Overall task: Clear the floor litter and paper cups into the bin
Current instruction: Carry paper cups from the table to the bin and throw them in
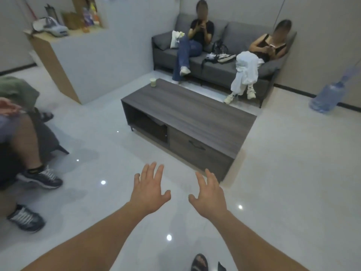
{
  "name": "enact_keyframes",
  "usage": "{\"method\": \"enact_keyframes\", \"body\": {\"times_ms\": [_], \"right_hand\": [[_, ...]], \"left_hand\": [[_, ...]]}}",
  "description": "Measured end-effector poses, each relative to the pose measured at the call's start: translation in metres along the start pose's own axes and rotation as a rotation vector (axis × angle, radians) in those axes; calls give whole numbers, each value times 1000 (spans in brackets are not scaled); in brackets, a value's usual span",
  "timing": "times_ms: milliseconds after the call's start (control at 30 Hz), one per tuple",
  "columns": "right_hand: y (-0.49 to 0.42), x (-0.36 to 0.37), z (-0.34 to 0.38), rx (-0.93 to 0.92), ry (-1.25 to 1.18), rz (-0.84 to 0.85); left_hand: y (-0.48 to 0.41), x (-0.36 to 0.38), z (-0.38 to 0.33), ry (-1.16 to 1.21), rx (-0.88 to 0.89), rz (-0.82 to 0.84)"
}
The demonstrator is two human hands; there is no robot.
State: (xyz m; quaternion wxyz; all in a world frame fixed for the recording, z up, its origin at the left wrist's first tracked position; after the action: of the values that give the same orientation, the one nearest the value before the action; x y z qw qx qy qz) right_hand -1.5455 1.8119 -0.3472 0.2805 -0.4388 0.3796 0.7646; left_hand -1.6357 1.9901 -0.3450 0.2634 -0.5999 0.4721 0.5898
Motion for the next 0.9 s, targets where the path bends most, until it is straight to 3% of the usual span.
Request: {"method": "enact_keyframes", "body": {"times_ms": [233,400,900], "right_hand": [[-131,-31,53,-109,56,33],[-224,-29,111,-172,114,112],[-472,-76,255,-140,109,170]], "left_hand": [[-83,-34,44,46,-125,1],[-156,-48,114,81,-208,20],[-389,-150,282,114,-201,20]]}}
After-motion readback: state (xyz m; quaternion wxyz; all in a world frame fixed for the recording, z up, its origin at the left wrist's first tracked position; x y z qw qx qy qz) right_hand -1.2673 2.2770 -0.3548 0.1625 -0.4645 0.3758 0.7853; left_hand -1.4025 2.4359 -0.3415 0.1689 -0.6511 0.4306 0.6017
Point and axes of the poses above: each hand's wrist, its own y-axis away from the middle knuckle, its own x-axis out of the palm, z = x × y, the point moved 7 cm from there along -y, towards the middle knuckle, and after that the axes turned 10 degrees about z, right-handed, at the moved point
